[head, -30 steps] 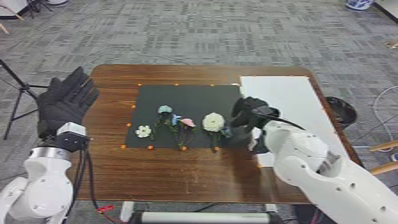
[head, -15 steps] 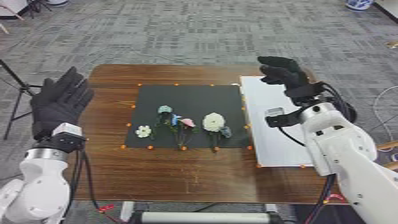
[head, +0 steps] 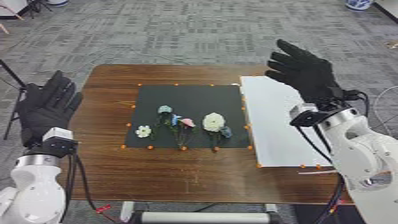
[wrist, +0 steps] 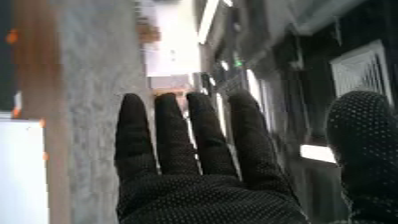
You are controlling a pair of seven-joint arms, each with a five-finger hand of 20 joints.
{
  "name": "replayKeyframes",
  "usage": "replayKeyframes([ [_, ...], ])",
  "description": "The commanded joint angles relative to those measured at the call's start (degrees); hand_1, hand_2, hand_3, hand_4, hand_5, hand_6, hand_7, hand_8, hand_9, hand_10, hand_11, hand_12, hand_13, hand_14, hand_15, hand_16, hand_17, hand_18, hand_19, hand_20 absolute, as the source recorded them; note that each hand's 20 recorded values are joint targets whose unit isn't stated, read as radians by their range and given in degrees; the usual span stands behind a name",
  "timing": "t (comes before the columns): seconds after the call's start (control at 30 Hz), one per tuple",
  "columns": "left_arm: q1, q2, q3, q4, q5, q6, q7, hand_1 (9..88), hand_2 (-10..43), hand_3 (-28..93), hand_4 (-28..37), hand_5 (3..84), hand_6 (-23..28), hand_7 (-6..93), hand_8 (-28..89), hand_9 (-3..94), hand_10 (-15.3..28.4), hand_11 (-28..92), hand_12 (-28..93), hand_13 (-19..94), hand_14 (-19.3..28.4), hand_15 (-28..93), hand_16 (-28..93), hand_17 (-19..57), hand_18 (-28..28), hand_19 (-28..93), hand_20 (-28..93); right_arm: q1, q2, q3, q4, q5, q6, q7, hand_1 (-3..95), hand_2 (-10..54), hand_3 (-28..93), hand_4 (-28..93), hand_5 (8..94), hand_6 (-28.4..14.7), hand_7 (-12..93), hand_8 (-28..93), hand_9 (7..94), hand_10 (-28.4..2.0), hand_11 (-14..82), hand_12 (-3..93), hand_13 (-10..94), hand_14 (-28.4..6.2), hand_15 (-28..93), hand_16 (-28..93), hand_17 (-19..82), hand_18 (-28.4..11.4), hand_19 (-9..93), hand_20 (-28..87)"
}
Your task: Arrange flowers
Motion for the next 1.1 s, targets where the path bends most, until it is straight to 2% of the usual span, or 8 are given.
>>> replayKeyframes([
  [0.03, 1.27, -0.98, -1.88, -1.20, 0.60, 0.01, 0.75, 21.4, 14.3, 72, -28.3, 39.2, 7.7, 3.6, -7, 28.6, 11.9, 12, 7, 18, 10.2, 8, -3, -5.0, 10.2, 25, 4, -5.37, -2.14, 3.73, -3.27, 1.81, 2.33, -1.45, 13.7, 7.8, 75, -20, 36.2, -5.1, 3, -6, 34.8, -14.4, 2.6, 12.5, 26, -12.6, 5, 19, 10, -16.0, 27, 14],
  [0.5, 2.06, -1.43, -2.49, -2.40, 0.81, 0.15, 0.97, 21.8, 14.2, 72, -28.3, 39.6, 7.8, 3.7, -7, 28.8, 12.2, 13, 7, 19, 10.2, 9, -4, -4.8, 10.0, 26, 4, -7.80, -3.16, 6.53, -4.63, 2.32, 2.09, -2.27, 14.2, 7.6, 75, -20, 37.9, -5.2, 4, -6, 35.0, -14.3, 2.8, 12.5, 27, -13.0, 6, 19, 10, -16.7, 28, 14],
  [0.63, 2.08, -1.45, -2.54, -2.59, 0.99, 0.00, 0.63, 21.9, 14.3, 72, -28.3, 39.6, 7.8, 3.7, -7, 28.8, 12.2, 13, 7, 19, 10.2, 9, -4, -4.8, 9.9, 26, 4, -8.21, -3.09, 6.67, -4.89, 2.66, 2.81, -2.43, 14.2, 7.4, 75, -20, 38.4, -5.2, 4, -6, 35.2, -14.4, 2.9, 12.5, 27, -13.1, 6, 19, 10, -16.8, 28, 15],
  [0.83, 1.53, -1.17, -2.51, -2.35, 1.08, -0.13, 0.29, 21.9, 14.3, 72, -28.3, 39.7, 7.9, 3.7, -7, 28.9, 12.4, 13, 7, 19, 10.2, 9, -4, -4.8, 9.9, 26, 4, -8.33, -3.21, 6.97, -5.23, 2.46, 2.50, -2.59, 14.4, 7.4, 75, -20, 38.9, -5.3, 4, -6, 35.6, -14.2, 3.0, 12.6, 27, -13.1, 6, 19, 10, -16.9, 28, 15],
  [1.1, 1.94, -1.23, -2.55, -2.39, 1.27, -0.16, -0.05, 22.0, 14.2, 72, -28.3, 39.7, 7.8, 3.7, -7, 28.7, 12.4, 13, 7, 19, 10.2, 9, -4, -4.7, 9.9, 26, 4, -8.02, -2.73, 6.91, -5.68, 1.90, 1.72, -1.95, 14.5, 7.2, 75, -20, 39.2, -5.1, 5, -6, 35.7, -14.1, 3.0, 12.6, 27, -13.3, 6, 19, 10, -16.9, 28, 15],
])
